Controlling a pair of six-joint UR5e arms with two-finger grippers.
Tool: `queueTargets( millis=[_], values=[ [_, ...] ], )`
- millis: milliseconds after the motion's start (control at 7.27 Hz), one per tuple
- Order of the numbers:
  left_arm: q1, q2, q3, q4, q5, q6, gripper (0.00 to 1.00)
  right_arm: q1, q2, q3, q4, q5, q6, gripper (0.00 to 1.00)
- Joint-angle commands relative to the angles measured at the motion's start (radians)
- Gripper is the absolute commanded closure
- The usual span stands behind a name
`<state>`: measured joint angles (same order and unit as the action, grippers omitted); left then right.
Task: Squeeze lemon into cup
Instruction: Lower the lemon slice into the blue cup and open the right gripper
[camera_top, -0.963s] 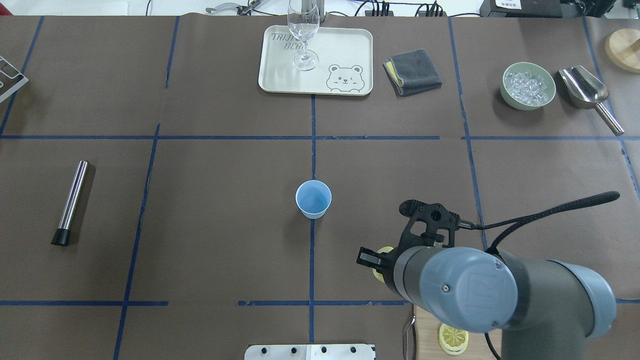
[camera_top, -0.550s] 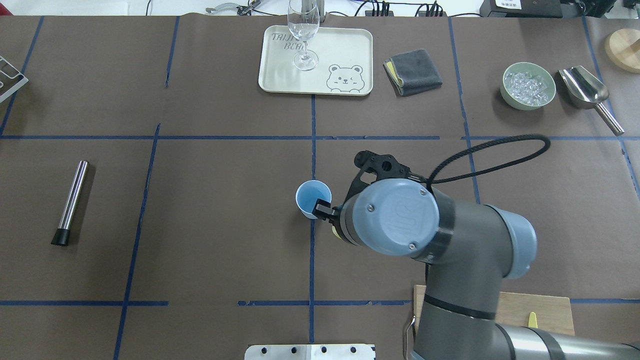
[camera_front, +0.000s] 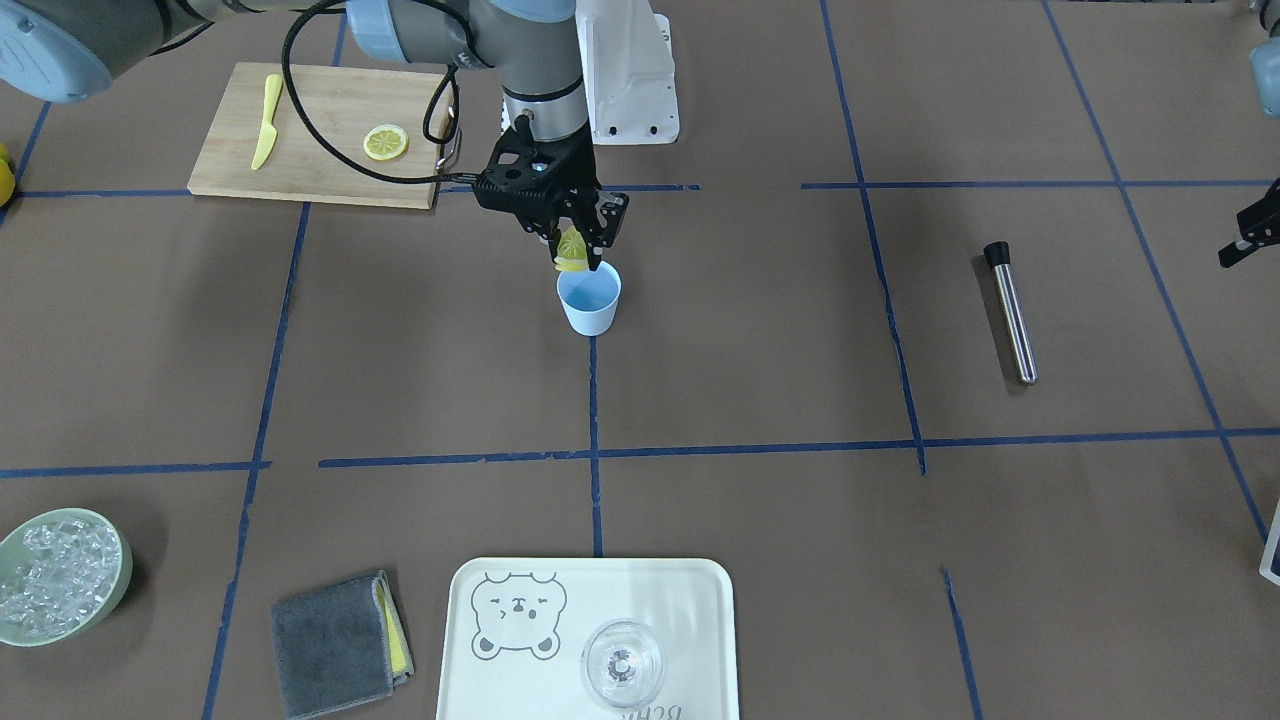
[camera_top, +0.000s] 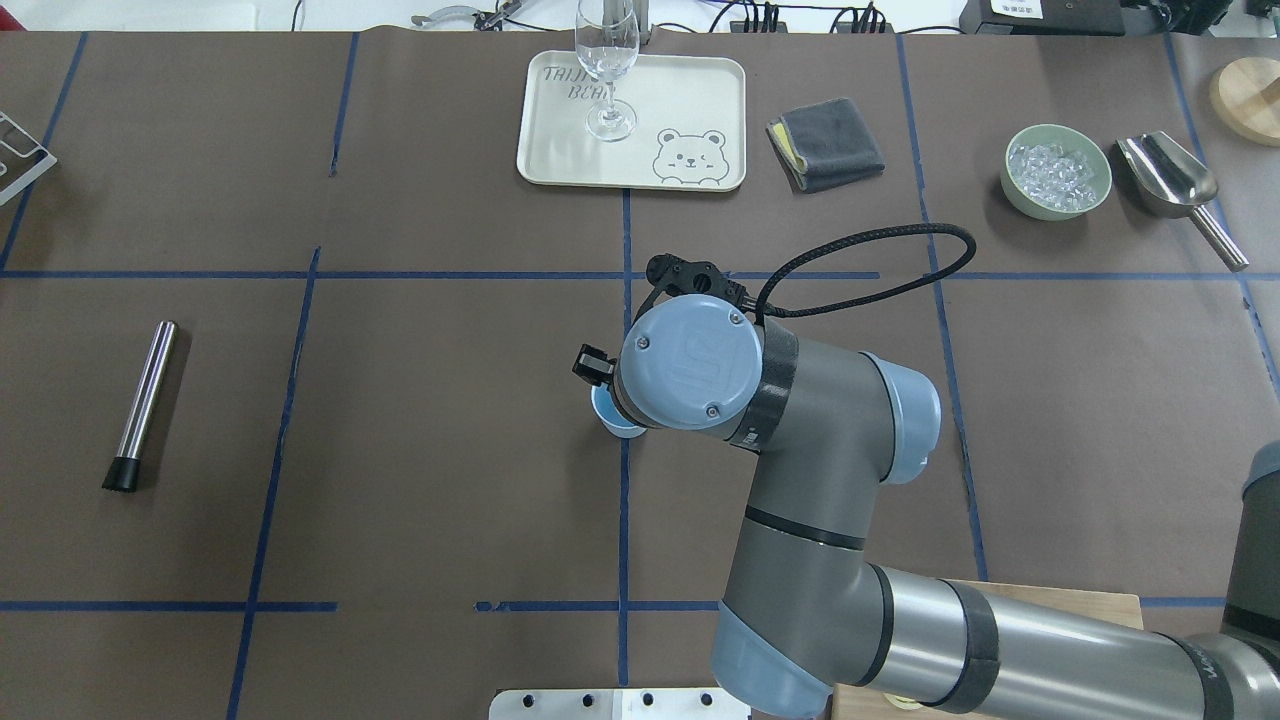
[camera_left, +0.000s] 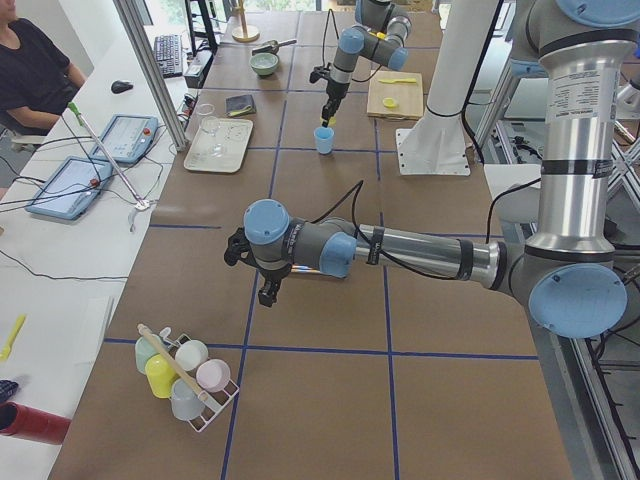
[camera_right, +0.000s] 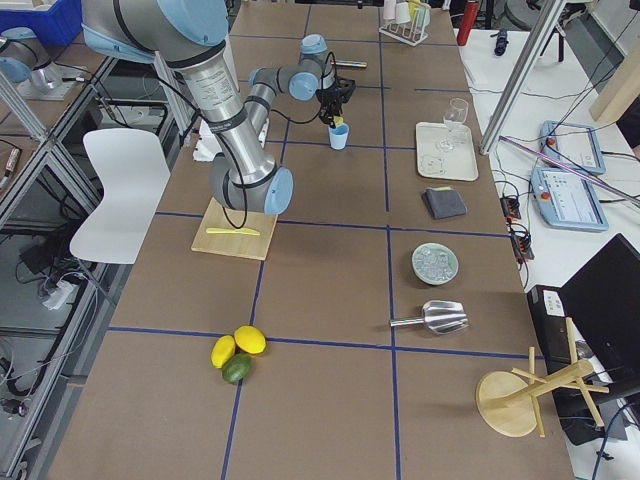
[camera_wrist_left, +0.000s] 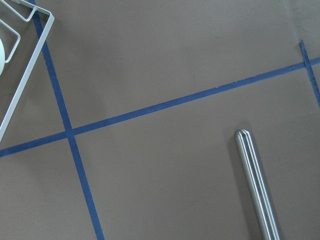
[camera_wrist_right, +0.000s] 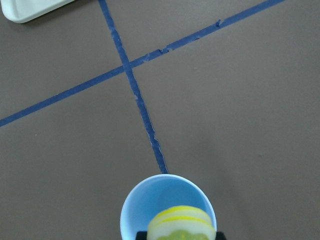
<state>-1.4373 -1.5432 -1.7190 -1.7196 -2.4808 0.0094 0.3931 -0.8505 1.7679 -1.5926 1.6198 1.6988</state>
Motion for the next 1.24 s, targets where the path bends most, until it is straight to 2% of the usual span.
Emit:
queueTargets(
  millis=[0, 413, 688, 825, 1101],
  values=[
    [0.0, 0.0, 0.001, 0.0, -0.001, 0.0, 0.0, 0.001, 0.008, -0.036, 0.02, 0.0, -0.001, 0.49],
    [0.0, 0.003, 0.001, 0.0, -0.001, 0.001, 0.0, 0.001, 0.019, -0.053, 0.02, 0.0, -0.001, 0.49],
    [0.0, 0.003, -0.001, 0.0, -0.001, 0.001, 0.0, 0.001, 0.019, -0.054, 0.02, -0.001, -0.002, 0.42],
    [0.0, 0.003, -0.001, 0.0, -0.001, 0.001, 0.0, 0.001, 0.019, -0.057, 0.02, 0.0, -0.002, 0.34],
    [0.0, 0.006, -0.001, 0.0, -0.001, 0.001, 0.0, 0.001, 0.021, -0.057, 0.02, -0.001, -0.002, 0.3]
  ],
)
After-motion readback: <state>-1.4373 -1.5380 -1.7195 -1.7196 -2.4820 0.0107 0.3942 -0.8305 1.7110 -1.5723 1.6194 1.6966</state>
